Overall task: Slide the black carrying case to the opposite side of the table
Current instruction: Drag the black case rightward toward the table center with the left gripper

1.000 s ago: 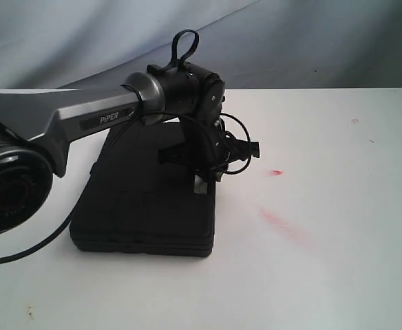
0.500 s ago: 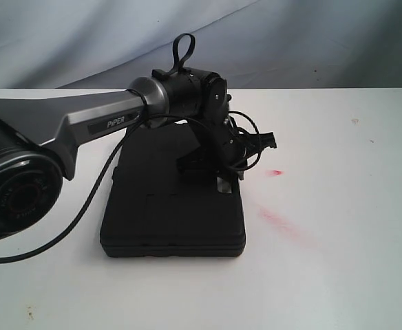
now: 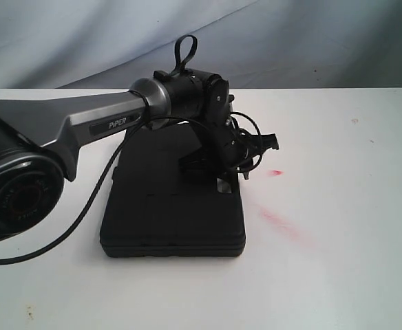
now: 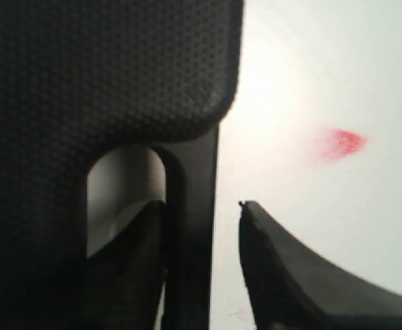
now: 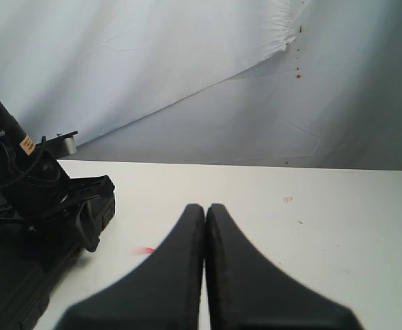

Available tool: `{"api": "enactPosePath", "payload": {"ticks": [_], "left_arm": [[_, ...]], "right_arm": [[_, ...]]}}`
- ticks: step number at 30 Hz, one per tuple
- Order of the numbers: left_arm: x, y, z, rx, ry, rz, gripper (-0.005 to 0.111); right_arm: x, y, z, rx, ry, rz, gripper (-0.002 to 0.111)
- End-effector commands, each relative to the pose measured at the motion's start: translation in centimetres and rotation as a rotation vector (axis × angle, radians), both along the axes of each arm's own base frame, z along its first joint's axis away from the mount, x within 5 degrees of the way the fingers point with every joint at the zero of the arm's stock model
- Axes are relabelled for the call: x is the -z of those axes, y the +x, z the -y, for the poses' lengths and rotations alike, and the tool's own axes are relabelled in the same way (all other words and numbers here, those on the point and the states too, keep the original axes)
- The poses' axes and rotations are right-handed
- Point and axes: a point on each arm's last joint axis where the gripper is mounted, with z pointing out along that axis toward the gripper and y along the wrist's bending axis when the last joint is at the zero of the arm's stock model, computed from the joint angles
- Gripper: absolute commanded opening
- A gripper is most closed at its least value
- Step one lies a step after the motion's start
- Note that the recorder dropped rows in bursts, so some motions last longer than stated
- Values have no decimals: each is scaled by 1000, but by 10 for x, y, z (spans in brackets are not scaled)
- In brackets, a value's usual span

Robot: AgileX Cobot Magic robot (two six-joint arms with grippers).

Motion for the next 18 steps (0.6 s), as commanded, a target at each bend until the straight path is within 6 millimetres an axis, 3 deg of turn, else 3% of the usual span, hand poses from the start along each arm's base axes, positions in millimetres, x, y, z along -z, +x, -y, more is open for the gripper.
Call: {"api": "enactPosePath", "payload": {"ticks": [1,10,18], "left_arm": [[3,-2,3,15,3,1,50],[2,-3,2,26,27,-3,50],[-21,3,-10,82,210,26,49]], "right_arm": [[1,0,0,5,-1,4,0],[1,0,0,5,-1,4,0],[1,0,0,5,-1,4,0]]}}
